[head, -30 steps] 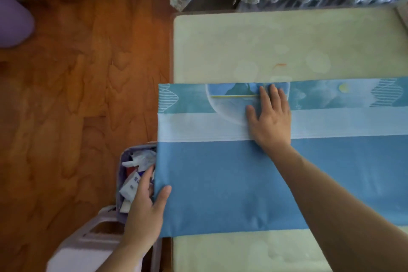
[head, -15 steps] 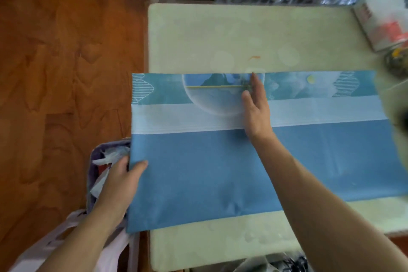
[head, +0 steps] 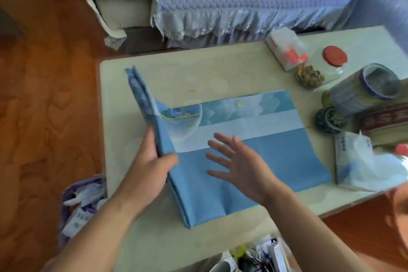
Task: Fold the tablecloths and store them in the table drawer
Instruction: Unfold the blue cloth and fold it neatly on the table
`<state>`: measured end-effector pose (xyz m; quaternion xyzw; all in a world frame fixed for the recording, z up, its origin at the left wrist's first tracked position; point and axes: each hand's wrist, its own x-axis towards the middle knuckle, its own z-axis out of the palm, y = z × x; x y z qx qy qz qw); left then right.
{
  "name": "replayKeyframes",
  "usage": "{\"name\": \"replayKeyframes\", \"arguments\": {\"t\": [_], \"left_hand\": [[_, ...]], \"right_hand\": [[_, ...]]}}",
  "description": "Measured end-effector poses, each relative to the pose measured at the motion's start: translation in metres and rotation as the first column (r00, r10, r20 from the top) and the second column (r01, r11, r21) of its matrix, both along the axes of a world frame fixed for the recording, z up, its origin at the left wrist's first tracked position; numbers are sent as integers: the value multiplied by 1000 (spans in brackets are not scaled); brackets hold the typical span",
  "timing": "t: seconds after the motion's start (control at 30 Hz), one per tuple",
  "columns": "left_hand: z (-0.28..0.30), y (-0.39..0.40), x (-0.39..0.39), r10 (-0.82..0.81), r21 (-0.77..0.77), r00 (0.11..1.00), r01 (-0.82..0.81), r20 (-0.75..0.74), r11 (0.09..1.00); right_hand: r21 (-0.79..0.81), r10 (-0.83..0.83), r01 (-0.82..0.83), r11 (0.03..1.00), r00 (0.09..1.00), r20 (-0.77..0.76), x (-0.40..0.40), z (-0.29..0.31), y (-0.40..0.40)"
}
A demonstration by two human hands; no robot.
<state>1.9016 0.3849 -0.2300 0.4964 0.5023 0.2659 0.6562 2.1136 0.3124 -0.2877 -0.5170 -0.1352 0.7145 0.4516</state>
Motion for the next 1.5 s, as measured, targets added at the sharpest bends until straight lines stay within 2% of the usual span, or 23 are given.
{"name": "replayKeyframes", "arguments": {"t": [0.03, 0.1, 0.17, 0.23, 0.3, 0.37, 0.4, 0.5, 0.57, 0.7, 0.77, 0.87, 0.93, 0.97, 1.0, 1.03, 1.07, 1.13, 1.17, 1.23, 1.33, 1.43, 1.5], "left_hand": [[8, -7, 35, -112, 61, 993, 113, -22, 992], [15, -27, 107, -309, 115, 946, 319, -99, 941], [9, -45, 167, -426, 95, 904, 428, -45, 899], [-20, -58, 197, -379, 136, 924, 383, -51, 914], [-63, -68, 190, -188, 331, 937, 284, -293, 900], [-103, -82, 161, -11, 507, 852, 321, -523, 800], [-122, -93, 144, 8, 509, 776, 406, -631, 759], [-163, -126, 106, -103, 344, 550, 646, -829, 681], [-182, -146, 105, -150, 265, 501, 661, -852, 702], [-182, -164, 123, -77, 255, 654, 397, -752, 882], [-180, -168, 113, -61, 259, 719, 326, -692, 909], [-137, -162, 68, -143, 98, 888, 205, -437, 974], [-88, -132, 14, 68, -158, 991, -86, -116, 984], [-65, -112, -22, 224, -325, 971, -185, 87, 927], [-41, -90, -58, 293, -463, 912, -135, 289, 876], [-21, -72, -88, 338, -501, 880, -139, 334, 854], [-11, -62, -121, 407, -427, 891, -295, 200, 855], [-18, -28, -161, 410, -493, 907, -315, 95, 811], [-25, -13, -175, 387, -535, 922, -309, 36, 787], [-54, 0, -177, 198, -490, 950, -296, -243, 820], [-114, 8, -169, 31, -445, 867, -285, -497, 849], [-156, 18, -166, 85, -392, 826, -352, -557, 850], [-179, 36, -170, 113, -321, 817, -344, -566, 882]], "right_hand": [[47, -18, 20, 999, 998, -53, 21, 22, 11], [106, -10, 5, 994, 999, 49, 66, 54, 26], [75, 13, -48, 996, 912, 410, 111, 55, 34], [-44, 42, -14, 999, 685, 727, 147, 32, 35], [-123, 137, -62, 990, 482, 866, 165, 12, 35], [-127, 152, -111, 986, 256, 955, 181, 4, 38], [-106, 126, -102, 989, 211, 969, 190, 5, 39], [-101, 96, 5, 995, 251, 963, 219, 0, 30], [-196, 176, 34, 980, 300, 937, 226, -6, 23], [-198, 226, -115, 974, 364, 904, 206, 30, 42], [-162, 239, -210, 964, 424, 874, 188, 72, 64], [-20, 228, -328, 944, 610, 759, 144, 139, 91], [72, 220, -376, 924, 677, 702, 89, 163, 105], [93, 239, -400, 912, 702, 671, 52, 168, 108], [97, 284, -426, 900, 739, 612, 15, 168, 110], [85, 354, -460, 884, 777, 520, -23, 160, 109], [63, 434, -506, 860, 791, 431, -56, 145, 106], [-14, 514, -583, 813, 705, 488, -96, 96, 99], [-62, 501, -593, 803, 615, 609, -99, 69, 95], [-196, 466, -562, 803, 388, 795, -77, 18, 85], [-392, 464, -408, 825, 94, 881, -7, -44, 65], [-485, 479, -280, 828, -95, 873, 63, -76, 69], [-494, 469, -250, 833, -156, 869, 91, -93, 85]]}}
